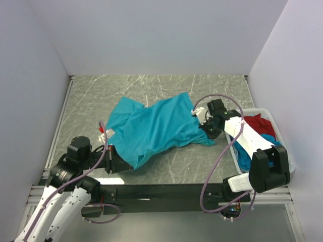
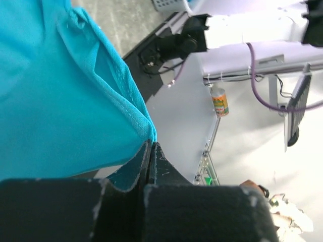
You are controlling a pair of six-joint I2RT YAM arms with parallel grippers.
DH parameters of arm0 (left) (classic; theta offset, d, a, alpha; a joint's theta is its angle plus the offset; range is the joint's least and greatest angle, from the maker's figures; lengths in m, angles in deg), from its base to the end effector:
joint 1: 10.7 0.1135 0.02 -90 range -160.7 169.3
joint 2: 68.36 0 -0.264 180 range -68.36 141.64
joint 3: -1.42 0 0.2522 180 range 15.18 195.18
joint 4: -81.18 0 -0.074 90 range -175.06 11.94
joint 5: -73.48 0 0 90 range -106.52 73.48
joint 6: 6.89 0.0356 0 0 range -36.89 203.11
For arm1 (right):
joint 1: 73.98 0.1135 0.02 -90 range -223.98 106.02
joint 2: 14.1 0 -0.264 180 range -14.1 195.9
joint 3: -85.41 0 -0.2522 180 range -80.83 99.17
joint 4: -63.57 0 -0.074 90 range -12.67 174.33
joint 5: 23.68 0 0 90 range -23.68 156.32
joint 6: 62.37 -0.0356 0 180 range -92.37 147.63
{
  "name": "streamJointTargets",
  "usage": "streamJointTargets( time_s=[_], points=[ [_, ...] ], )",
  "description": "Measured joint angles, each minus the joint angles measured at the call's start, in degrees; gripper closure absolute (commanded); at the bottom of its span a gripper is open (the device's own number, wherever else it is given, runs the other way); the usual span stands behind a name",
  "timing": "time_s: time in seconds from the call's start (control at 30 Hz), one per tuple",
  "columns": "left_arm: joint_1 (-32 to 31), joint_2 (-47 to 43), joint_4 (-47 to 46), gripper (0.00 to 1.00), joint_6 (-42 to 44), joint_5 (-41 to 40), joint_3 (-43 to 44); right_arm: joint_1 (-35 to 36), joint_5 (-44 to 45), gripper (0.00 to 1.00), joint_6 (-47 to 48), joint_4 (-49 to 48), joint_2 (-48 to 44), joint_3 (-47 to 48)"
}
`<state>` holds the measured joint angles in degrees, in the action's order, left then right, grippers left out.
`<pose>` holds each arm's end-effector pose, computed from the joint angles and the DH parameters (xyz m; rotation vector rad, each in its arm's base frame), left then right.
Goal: Fold and stack the t-shirts
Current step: Flatten the tshirt out
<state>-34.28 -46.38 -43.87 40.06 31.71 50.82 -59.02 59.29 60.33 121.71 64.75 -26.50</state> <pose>0.0679 -0.0586 0.2833 0.2144 2.2459 -1.5397 0.2463 0.0703 0.2234 -1.1431 2.5101 0.0882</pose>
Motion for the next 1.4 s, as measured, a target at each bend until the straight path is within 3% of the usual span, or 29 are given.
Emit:
streamJointTargets(
  time_s=[0.13, 0.17, 0.2, 0.23, 0.27, 0.33, 0.43, 0.53, 0.63, 0.8, 0.9, 1.13, 1.4],
  points=[
    [-0.15, -2.05, 2.86, 0.99, -0.09, 0.61, 2.6, -2.16, 0.04, 1.0, 0.7, 0.52, -0.2, 0.24],
    [-0.15, -2.16, 3.23, 0.95, -0.07, 0.61, 3.13, -2.51, -0.15, 1.0, 1.09, 0.94, -0.33, 0.24],
    [-0.15, -2.23, 3.48, 0.88, 0.04, 0.61, 3.41, -2.71, -0.44, 0.96, 1.6, 1.51, -0.55, 0.28],
    [-0.15, -2.27, 3.78, 0.71, 0.26, 0.59, 3.45, -2.86, -0.98, 0.92, 2.16, 2.19, -0.98, 0.33],
    [-0.15, -2.25, 4.2, 0.63, 0.42, 0.59, 3.45, -2.95, -1.42, 0.87, 2.64, 2.8, -1.51, 0.33],
    [-0.15, -2.27, 4.59, 0.42, 0.44, 0.81, 3.34, -3.17, -2.29, 0.67, 3.63, 4.07, -3.23, 0.33],
    [-0.15, -2.25, 4.5, 0.33, 0.31, 1.25, 3.32, -3.32, -3.32, 0.5, 5.22, 5.29, -6.16, 0.48],
    [-0.2, -1.46, 4.09, 0.32, 0.5, -0.26, 3.63, -3.52, -5.57, 0.47, 6.14, 6.54, -7.8, 2.01],
    [-0.33, 3.5, 4.09, 0.29, 1.84, -6.75, 6.4, -3.61, -9.14, 0.47, 6.12, 6.97, -6.34, 4.81],
    [-0.15, 22.56, -2.14, 0.25, 5.14, -22.93, 15.91, -3.45, -17.35, 0.47, 3.13, 6.54, 3.74, 12.72],
    [3.23, 34.84, -7.37, 0.26, 7.37, -28.83, 21.42, -3.19, -21.2, 0.47, -0.09, 5.27, 11.28, 18.16],
    [21.14, 59.41, -15.63, 0.3, 9.4, -31.8, 27.98, -2.99, -24.24, 0.5, -9.25, 3.13, 28.76, 35.89],
    [23.58, 76.43, -16.76, 0.29, 12.41, -33.2, 39.54, -2.99, -20.48, 0.54, -22.12, 1.7, 49.16, 59.47]
  ],
)
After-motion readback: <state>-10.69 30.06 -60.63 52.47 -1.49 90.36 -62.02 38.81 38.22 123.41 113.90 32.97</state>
